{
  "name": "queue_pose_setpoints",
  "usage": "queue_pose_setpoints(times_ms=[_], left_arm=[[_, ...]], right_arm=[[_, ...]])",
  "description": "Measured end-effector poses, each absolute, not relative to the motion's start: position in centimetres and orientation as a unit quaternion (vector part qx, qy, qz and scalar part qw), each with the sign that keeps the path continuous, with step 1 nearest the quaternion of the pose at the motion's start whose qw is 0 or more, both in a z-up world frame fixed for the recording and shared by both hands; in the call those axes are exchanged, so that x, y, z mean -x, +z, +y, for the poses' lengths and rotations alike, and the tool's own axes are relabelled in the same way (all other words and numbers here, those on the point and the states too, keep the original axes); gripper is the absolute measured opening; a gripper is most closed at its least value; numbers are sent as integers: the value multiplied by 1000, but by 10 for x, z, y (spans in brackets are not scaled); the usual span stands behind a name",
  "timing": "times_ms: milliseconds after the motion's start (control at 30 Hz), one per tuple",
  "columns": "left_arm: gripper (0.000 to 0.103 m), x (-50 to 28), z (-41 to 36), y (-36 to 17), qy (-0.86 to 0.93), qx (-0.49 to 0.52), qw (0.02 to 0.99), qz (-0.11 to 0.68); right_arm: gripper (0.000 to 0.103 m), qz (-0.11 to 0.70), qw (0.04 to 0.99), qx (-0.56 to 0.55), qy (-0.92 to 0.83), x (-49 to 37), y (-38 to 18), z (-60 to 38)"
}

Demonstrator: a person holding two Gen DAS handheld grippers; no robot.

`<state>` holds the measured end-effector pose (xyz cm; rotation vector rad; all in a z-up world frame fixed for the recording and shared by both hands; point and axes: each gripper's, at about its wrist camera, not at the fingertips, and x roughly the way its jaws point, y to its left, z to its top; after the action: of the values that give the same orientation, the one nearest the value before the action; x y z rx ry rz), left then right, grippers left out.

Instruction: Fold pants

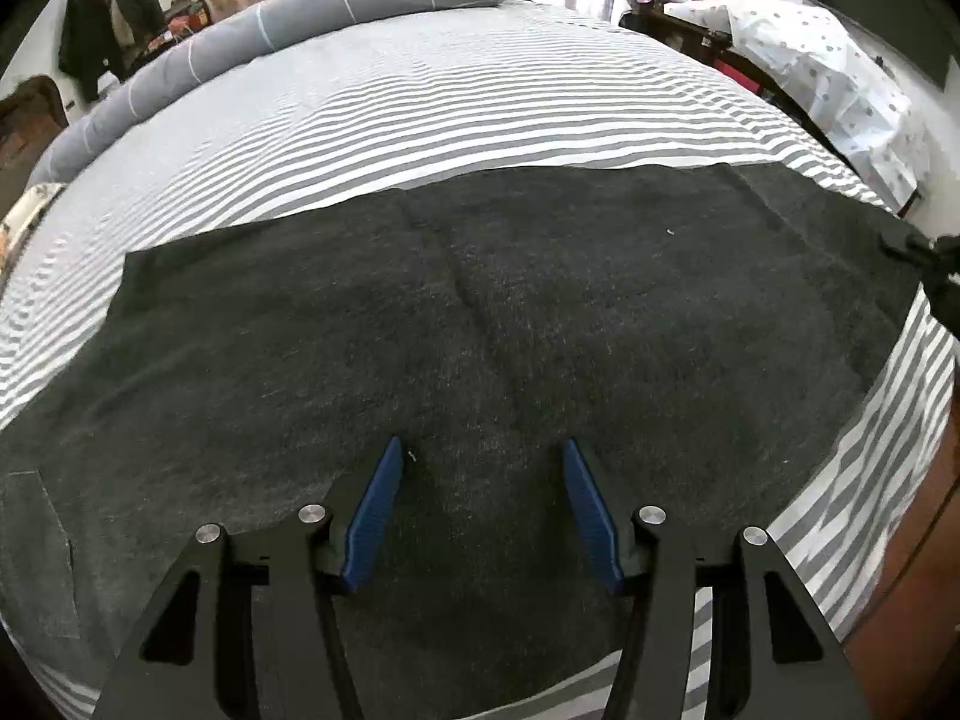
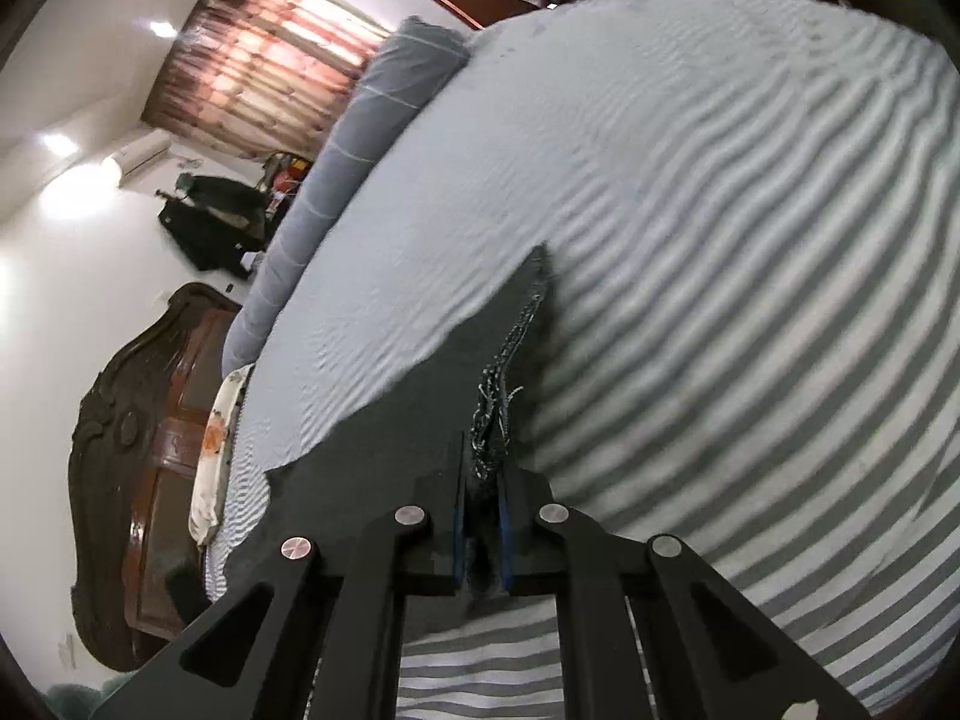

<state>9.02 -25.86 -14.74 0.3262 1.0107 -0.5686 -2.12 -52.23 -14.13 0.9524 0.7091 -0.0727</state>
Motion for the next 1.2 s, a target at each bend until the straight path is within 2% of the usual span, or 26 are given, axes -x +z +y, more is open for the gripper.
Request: queue_pose_setpoints(times_ms=[233, 433, 667, 967, 1067, 1200], left_arm=[[58, -113, -206, -126, -308, -14, 789, 531], [58, -128, -134, -107, -301, 56, 783, 542], [58, -138, -63, -89, -294, 90, 786, 536], [58, -161, -31, -107, -335, 189, 716, 583], [67, -171, -31, -108, -350, 212, 703, 582], [69, -186, -30, -121, -346, 243, 678, 601]], right_arm=[[8, 339, 852, -399, 23, -22, -87, -468], [8, 365, 860, -346, 87, -74, -67, -394], [8, 416, 843, -304, 154, -121, -83, -296], [8, 478, 822, -230, 207, -130, -116, -188], [8, 487, 822, -208, 210, -129, -122, -167], [8, 495, 823, -180, 215, -122, -128, -148]])
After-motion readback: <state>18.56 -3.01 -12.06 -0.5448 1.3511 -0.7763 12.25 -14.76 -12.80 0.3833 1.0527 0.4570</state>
